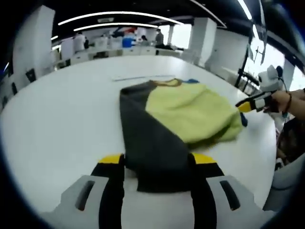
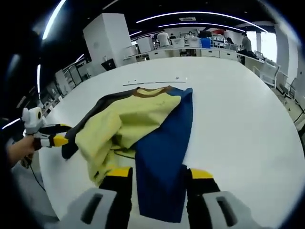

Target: Fold the garment on the visible template until the final outline fits inside the template.

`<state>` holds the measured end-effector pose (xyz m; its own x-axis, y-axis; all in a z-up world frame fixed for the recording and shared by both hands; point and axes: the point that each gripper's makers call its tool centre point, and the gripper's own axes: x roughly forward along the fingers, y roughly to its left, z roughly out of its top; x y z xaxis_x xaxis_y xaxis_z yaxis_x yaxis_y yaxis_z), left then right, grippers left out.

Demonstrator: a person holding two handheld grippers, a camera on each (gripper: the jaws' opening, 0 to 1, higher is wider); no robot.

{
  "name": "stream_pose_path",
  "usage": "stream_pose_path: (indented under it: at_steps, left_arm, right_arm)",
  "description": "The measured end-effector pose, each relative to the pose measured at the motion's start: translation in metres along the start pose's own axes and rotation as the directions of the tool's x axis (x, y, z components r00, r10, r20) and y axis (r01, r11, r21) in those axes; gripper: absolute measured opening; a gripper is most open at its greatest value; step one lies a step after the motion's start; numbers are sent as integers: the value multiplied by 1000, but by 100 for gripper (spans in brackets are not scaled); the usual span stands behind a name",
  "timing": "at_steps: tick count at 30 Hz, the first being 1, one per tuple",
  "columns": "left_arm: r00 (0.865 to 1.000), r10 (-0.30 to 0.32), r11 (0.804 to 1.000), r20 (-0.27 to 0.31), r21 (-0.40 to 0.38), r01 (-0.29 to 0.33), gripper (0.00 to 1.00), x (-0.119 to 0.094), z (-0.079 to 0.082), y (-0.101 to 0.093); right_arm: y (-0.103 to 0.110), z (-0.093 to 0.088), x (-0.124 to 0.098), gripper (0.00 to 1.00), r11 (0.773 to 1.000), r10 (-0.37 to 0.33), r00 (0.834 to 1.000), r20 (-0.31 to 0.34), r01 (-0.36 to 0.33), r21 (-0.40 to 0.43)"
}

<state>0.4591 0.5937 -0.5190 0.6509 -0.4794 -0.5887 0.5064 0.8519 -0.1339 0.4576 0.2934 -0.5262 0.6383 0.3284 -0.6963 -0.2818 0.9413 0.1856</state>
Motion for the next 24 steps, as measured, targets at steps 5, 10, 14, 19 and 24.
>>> stream_pose_path:
  at_steps: [5, 10, 14, 19, 24]
  left_arm:
    - [1000, 10, 999, -4, -32, -10, 33, 2, -5, 2]
    - [1000, 15, 999, -7, -47, -15, 26, 5, -7, 3]
    - [1000, 24, 999, -10, -48, -24, 21, 7, -9, 5]
    - [999, 37, 998, -9, -57, -38, 12, 8, -11, 11]
    - [999, 45, 997, -7, -65, -46, 5, 9, -12, 13]
  right_arm:
    - [-7, -5, 2, 32, 1000, -31, 999, 7, 31, -3]
    - [-11, -7, 2, 27, 999, -54, 998, 13, 54, -3]
    - [-14, -7, 4, 23, 998, -67, 998, 19, 67, -13]
    - [-15, -7, 5, 15, 997, -77, 997, 20, 78, -28]
    - [-13, -5, 9, 5, 996, -75, 997, 31, 76, -37]
